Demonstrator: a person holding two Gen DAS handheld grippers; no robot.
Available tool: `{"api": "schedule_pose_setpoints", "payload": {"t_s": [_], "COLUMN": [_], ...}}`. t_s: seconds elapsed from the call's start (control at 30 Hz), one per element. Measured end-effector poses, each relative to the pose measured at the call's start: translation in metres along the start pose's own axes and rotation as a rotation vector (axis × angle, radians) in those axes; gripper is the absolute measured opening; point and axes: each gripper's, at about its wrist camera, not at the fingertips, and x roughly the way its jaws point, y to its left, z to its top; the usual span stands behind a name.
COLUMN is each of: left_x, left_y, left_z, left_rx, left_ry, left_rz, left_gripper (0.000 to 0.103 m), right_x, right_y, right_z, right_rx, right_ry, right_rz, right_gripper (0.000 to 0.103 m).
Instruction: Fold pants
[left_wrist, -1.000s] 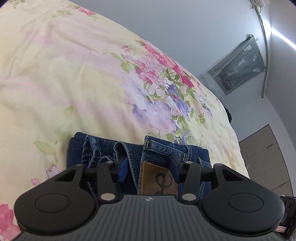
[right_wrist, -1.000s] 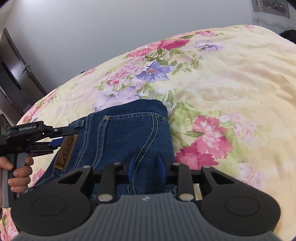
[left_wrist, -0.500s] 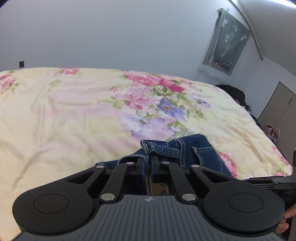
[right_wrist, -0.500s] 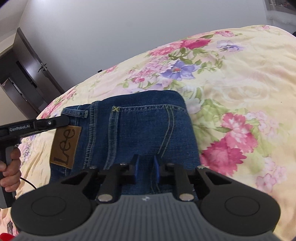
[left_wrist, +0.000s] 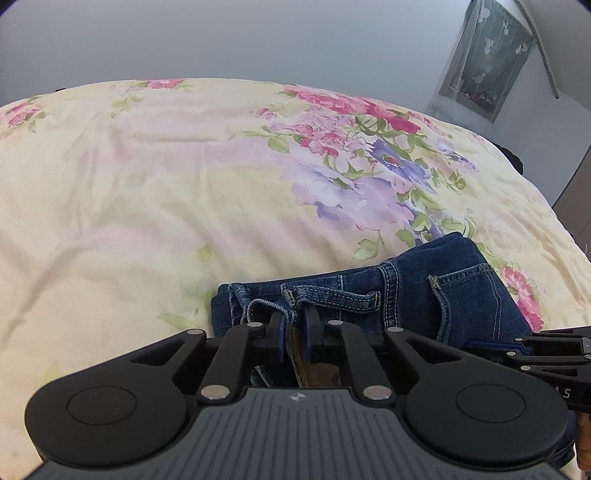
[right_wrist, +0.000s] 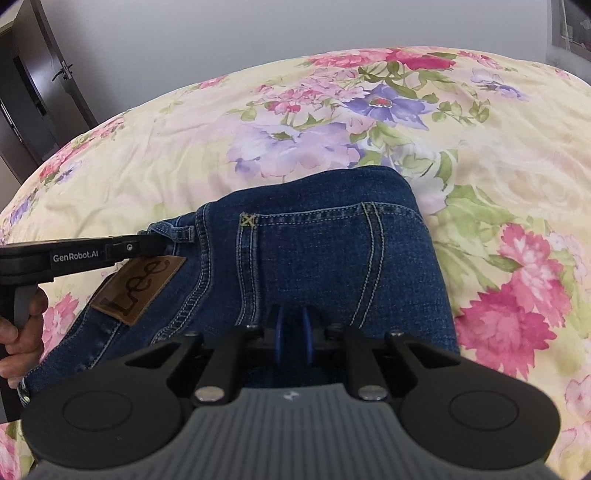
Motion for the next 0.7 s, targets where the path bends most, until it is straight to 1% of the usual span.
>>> {"api": "schedule_pose_setpoints", "payload": {"t_s": [0.03, 0.07, 0.1, 0.17, 0.2, 0.27, 0.37, 0.43, 0.5, 0.53, 0.6, 0.7], "left_x": [-0.006, -0.014, -0.024, -0.047, -0.058, -0.081, -0.102, -0.101, -0.091, -0.086, -0.078, -0.067], "left_y": [-0.003, -0.006, -0.01, -0.021, -0.025, -0.032, -0.042, -0.043, -0.04, -0.036, -0.032, -0.029], "left_z": [0.002, 0.002, 0.001, -0.006, -0.012, -0.024, -0.048, -0.063, -0.078, -0.085, -0.092, -0.097], "left_rx": [0.001, 0.009, 0.023, 0.076, 0.094, 0.113, 0.121, 0.116, 0.103, 0.091, 0.077, 0.051], "left_ry": [0.002, -0.005, -0.018, -0.053, -0.071, -0.097, -0.099, -0.072, -0.025, -0.01, 0.004, 0.027], "left_rz": [0.007, 0.021, 0.037, 0.058, 0.056, 0.031, 0.006, 0.019, 0.037, 0.04, 0.039, 0.047], "left_gripper": [0.019, 0.021, 0.021, 0.021, 0.021, 0.021, 0.021, 0.021, 0.018, 0.018, 0.018, 0.018], "right_x": [-0.007, -0.016, -0.029, -0.058, -0.073, -0.098, -0.123, -0.126, -0.12, -0.118, -0.113, -0.099], "right_y": [-0.002, -0.005, -0.007, -0.01, -0.012, -0.02, -0.034, -0.041, -0.043, -0.042, -0.04, -0.047], "right_z": [0.001, 0.001, -0.001, -0.009, -0.015, -0.027, -0.055, -0.076, -0.098, -0.107, -0.123, -0.142], "right_rx": [0.015, 0.031, 0.042, 0.015, -0.003, -0.013, 0.032, 0.075, 0.11, 0.117, 0.112, 0.21], "right_ry": [-0.004, -0.017, -0.041, -0.114, -0.143, -0.174, -0.187, -0.172, -0.142, -0.144, -0.149, -0.137], "right_rz": [0.011, 0.023, 0.025, -0.002, -0.018, -0.048, -0.093, -0.092, -0.096, -0.107, -0.138, -0.123], "right_gripper": [0.009, 0.009, 0.01, 0.011, 0.011, 0.013, 0.014, 0.014, 0.014, 0.014, 0.014, 0.014]}}
